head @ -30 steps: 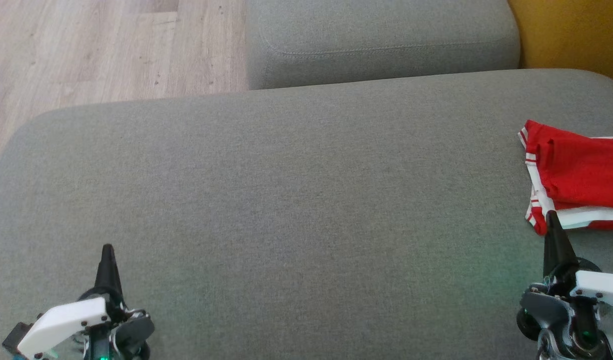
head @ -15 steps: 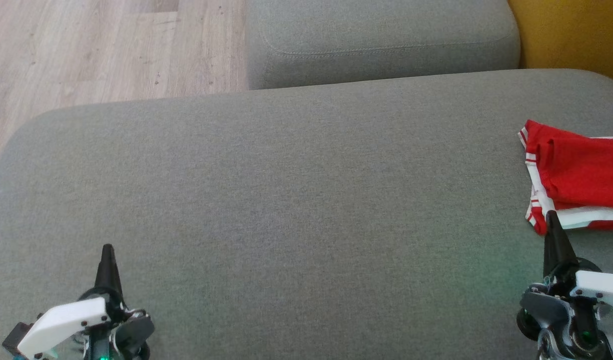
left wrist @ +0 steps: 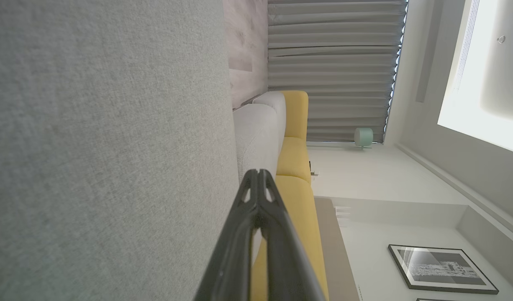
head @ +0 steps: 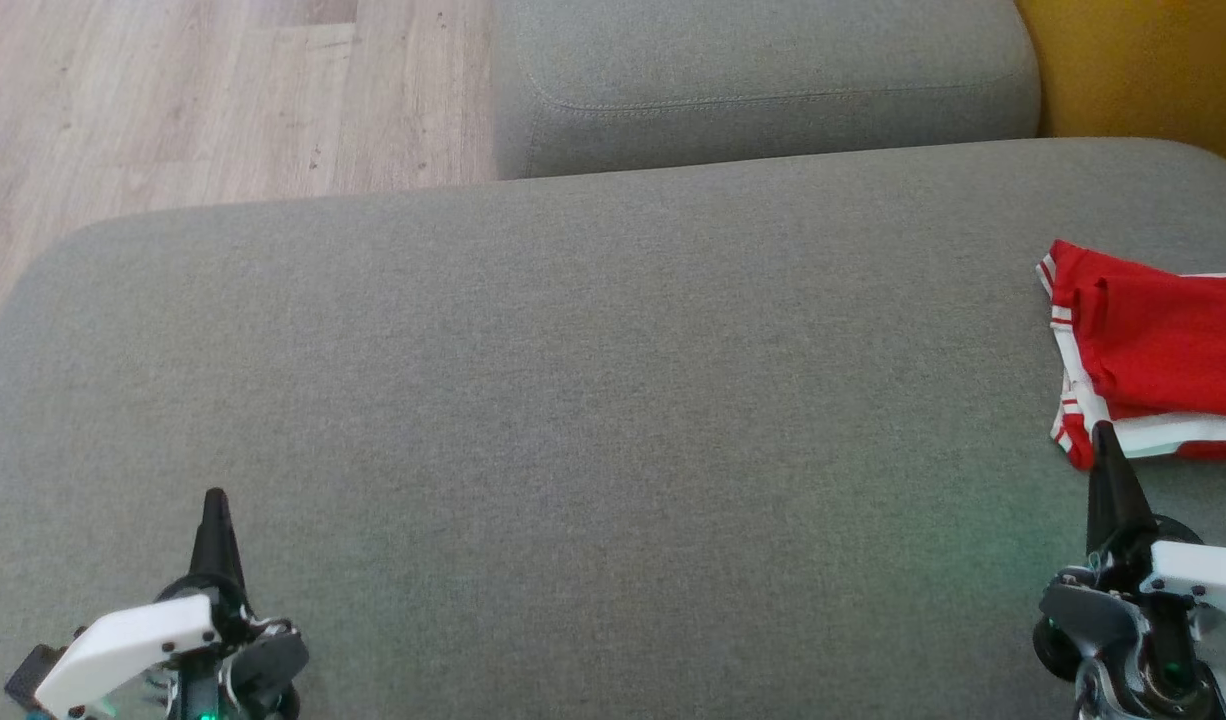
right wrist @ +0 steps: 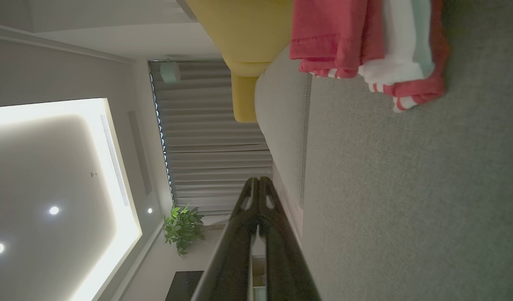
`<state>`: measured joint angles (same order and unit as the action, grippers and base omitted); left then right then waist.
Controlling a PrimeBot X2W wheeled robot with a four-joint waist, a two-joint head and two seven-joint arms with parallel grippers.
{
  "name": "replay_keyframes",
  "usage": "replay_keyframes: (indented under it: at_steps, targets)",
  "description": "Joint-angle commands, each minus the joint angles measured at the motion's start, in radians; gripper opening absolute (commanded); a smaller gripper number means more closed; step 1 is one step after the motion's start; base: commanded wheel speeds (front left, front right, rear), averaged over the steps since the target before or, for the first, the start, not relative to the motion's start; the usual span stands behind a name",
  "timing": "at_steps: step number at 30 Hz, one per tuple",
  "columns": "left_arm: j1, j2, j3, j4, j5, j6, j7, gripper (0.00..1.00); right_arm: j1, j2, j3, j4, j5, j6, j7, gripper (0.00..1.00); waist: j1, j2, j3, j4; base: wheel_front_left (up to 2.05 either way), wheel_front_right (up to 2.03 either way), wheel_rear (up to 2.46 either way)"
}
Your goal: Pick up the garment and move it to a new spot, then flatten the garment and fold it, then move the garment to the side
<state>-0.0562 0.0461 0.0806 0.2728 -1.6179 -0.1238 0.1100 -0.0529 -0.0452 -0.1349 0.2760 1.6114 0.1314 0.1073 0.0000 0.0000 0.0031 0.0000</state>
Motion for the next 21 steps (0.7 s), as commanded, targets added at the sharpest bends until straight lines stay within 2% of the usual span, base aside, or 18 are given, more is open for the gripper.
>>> replay_keyframes:
  at_steps: [1,21]
  targets:
    - [-0.052,0.004,0.033,-0.028,0.009,-0.007,0.003,0.00,-0.055,-0.005,0.021,-0.031,-0.003,-0.001,0.006,0.00,0.0000,0.0000,0.000,0.000,0.00,0.00,0.00]
    - [-0.052,0.004,0.033,-0.028,0.009,-0.007,0.003,0.00,-0.055,-0.005,0.021,-0.031,-0.003,-0.001,0.006,0.00,0.0000,0.0000,0.000,0.000,0.00,0.00,0.00]
